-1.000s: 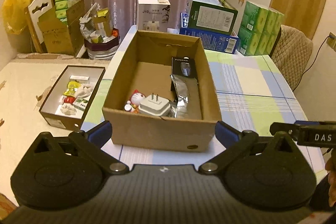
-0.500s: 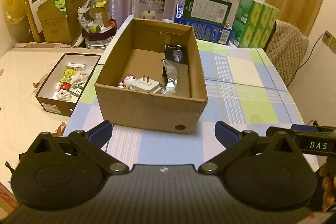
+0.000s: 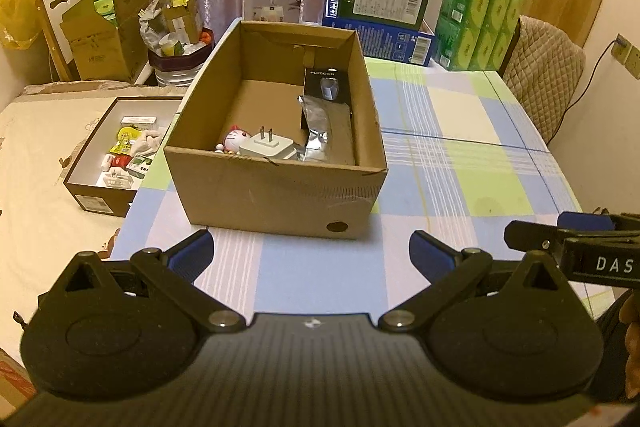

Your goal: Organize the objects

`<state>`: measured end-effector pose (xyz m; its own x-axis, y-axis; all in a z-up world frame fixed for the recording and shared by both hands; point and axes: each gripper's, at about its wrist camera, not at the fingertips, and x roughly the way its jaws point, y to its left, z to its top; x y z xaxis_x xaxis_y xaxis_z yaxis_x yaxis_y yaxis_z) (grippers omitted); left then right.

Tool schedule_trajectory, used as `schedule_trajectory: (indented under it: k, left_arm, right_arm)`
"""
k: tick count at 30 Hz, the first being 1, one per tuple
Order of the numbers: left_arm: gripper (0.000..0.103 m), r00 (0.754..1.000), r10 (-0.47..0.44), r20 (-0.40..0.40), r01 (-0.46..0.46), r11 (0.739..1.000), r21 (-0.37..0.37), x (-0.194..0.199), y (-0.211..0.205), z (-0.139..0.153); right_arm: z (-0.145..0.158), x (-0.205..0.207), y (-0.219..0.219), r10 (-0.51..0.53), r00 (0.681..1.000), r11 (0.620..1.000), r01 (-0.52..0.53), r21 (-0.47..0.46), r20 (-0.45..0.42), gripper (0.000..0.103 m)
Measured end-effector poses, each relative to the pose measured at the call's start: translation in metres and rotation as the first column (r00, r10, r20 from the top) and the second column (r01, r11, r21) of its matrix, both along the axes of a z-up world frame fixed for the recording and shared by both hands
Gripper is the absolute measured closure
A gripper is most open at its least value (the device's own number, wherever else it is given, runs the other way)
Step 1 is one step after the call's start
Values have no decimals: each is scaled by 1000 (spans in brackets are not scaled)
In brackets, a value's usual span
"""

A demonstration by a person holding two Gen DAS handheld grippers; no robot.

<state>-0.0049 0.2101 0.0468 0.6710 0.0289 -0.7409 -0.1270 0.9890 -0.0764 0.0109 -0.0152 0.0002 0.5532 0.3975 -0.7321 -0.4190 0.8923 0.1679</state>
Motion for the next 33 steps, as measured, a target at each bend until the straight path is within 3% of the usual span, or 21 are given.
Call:
schedule_trajectory:
  k: [33]
  left_arm:
    - [1,1000,-11,-5,11,999,43,4,-6,-4]
  right_arm:
    - [-6,4,-1,3,1000,1000,-3,-8,-10,22]
